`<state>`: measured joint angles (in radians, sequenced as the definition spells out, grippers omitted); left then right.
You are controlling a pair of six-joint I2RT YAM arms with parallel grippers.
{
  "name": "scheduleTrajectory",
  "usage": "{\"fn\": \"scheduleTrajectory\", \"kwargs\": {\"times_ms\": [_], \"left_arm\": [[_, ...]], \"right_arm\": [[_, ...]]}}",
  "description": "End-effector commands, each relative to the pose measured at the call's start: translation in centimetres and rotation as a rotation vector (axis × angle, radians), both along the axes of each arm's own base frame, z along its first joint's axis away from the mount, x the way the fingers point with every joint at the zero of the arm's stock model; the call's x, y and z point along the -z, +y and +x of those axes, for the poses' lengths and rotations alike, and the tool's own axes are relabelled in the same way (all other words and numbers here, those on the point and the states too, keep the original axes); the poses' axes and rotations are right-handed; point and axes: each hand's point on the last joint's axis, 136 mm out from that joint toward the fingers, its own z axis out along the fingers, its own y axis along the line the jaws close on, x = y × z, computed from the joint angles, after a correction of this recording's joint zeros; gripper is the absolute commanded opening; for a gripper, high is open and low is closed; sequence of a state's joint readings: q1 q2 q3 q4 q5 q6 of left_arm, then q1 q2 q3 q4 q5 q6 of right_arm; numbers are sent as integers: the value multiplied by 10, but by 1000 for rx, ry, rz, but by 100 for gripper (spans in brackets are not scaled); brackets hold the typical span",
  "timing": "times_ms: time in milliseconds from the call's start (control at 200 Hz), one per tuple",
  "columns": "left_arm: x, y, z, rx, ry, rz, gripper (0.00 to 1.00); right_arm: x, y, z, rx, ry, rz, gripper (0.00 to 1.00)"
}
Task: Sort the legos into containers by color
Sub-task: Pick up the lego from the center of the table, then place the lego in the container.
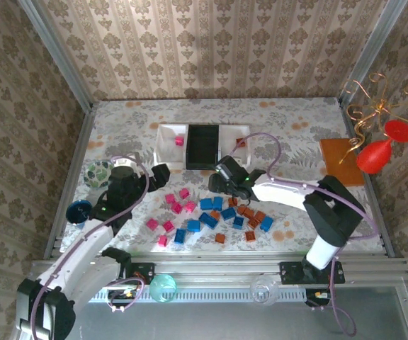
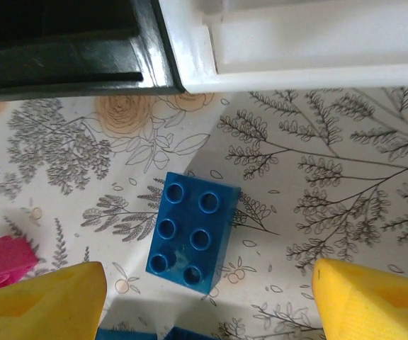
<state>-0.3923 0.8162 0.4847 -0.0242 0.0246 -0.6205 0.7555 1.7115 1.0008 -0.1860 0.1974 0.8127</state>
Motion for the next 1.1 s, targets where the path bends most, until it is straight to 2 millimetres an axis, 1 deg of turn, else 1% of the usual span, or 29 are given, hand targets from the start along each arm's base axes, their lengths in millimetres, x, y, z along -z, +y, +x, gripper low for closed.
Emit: {"fn": "scheduleTrajectory", "kwargs": {"times_ms": [0,155,220,295,395,500,555,625,730,810,890,975,1030,1095], "left_arm": [[2,6,-4,-19,-6,25,100],[5,8,-6,-23,-11,20,100],[7,8,-7,-27,-13,14,100],[10,9,-8,-28,-8,14,100],[11,9,-8,-28,-5,15,100],[12,9,-8,-32,-2,12,100],[12,9,-8,-33,0,9,100],[13,9,-8,-34,-1,6,100],[13,9,-8,-33,3,6,100],[13,9,-8,-34,5,7,100],[16,12,-9,-46,15,14,100],[21,17,-10,-68,35,23,100],[24,18,-10,-74,47,24,100],[26,19,-10,-80,56,21,100]], "right_arm": [[4,-1,8,103,-5,-44,78],[18,2,13,133,16,-61,75],[23,7,14,124,30,-66,73],[31,7,13,117,58,-86,67],[38,1,10,118,87,-116,61],[45,-10,7,131,110,-136,51],[45,-17,6,138,113,-136,46],[41,-25,6,139,102,-132,40],[27,-34,7,118,65,-109,32],[6,-34,9,57,19,-59,30],[-23,-21,11,-55,-25,7,30],[-55,-3,15,-182,-70,33,30],[-74,8,21,-230,-93,45,30],[-89,21,33,-262,-125,54,29]]}}
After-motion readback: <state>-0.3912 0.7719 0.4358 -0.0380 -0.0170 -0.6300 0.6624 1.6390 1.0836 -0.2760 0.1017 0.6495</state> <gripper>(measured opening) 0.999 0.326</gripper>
